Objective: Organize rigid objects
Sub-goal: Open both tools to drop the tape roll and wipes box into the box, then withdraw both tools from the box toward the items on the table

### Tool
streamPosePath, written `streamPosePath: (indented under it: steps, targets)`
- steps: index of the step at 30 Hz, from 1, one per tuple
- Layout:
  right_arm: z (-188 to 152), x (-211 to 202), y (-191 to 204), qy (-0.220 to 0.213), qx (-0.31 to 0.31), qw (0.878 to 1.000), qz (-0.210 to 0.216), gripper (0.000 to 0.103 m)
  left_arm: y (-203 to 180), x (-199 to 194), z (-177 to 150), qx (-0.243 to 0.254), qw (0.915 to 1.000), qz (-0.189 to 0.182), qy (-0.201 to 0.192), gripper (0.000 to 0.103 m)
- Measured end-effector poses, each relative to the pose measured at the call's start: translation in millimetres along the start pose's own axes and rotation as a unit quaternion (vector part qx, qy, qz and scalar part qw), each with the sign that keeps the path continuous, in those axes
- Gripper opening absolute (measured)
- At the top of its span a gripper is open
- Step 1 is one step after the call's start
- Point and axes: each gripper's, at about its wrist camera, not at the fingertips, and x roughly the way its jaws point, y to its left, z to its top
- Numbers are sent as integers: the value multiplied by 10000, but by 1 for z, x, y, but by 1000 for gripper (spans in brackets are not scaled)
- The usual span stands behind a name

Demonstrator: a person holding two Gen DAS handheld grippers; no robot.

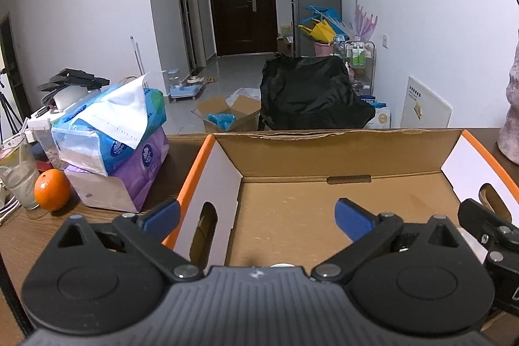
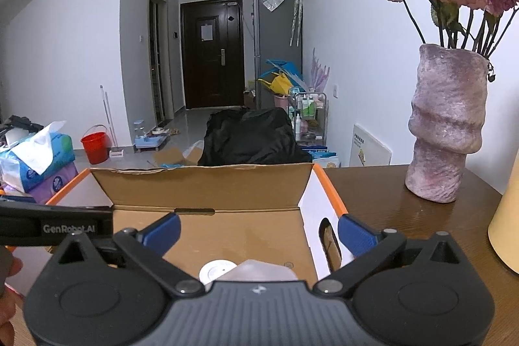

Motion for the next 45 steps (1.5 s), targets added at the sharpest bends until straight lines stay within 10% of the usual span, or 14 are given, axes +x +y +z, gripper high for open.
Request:
streamPosePath:
  steps: [45]
  targets:
    - [-49,-115,6,-462,-316,9984,41,103,42,-116,-60,-18,9989,-158,-433,103]
